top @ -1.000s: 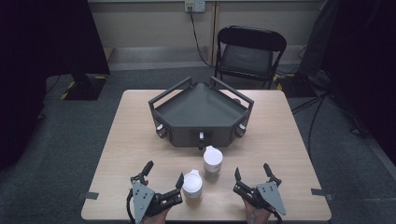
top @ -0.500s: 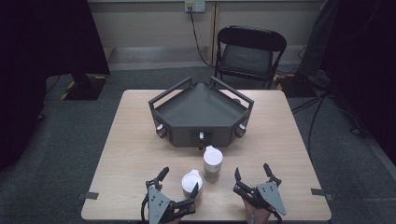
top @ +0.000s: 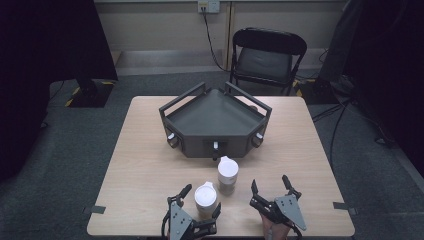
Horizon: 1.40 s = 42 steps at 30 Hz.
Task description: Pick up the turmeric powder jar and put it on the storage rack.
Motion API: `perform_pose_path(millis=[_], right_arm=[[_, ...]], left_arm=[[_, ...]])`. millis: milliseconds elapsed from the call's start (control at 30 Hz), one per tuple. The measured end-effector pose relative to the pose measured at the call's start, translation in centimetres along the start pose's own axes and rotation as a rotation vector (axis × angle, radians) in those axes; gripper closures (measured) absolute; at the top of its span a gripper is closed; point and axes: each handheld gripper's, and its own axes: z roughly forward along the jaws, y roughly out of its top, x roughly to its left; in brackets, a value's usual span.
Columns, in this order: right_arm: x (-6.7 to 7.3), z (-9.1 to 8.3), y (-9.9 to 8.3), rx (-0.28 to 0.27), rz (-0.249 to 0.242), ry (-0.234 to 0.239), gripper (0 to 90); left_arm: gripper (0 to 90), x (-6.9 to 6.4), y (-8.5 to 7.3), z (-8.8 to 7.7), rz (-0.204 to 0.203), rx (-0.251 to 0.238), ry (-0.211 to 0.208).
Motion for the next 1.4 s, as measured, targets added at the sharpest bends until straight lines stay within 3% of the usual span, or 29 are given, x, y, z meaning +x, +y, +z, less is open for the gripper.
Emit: perform_pose_path(millis=[400, 767, 1400], right_arm=[[0.0, 0.0, 0.0, 0.0, 0.0, 0.0, 0.8], [0.0, 0.0, 0.0, 0.0, 0.0, -0.002, 0.8], [0.0, 0.0, 0.0, 0.0, 0.0, -0.002, 0.9]], left_arm=[[16.3, -0.1, -0.8, 0.6, 0.008, 0.051, -0.005], [29.9, -0.6, -1.3, 0.8, -0.007, 0.049, 0.031], [30.9, -0.9, -1.7, 0.6, -0.004, 0.015, 0.051]])
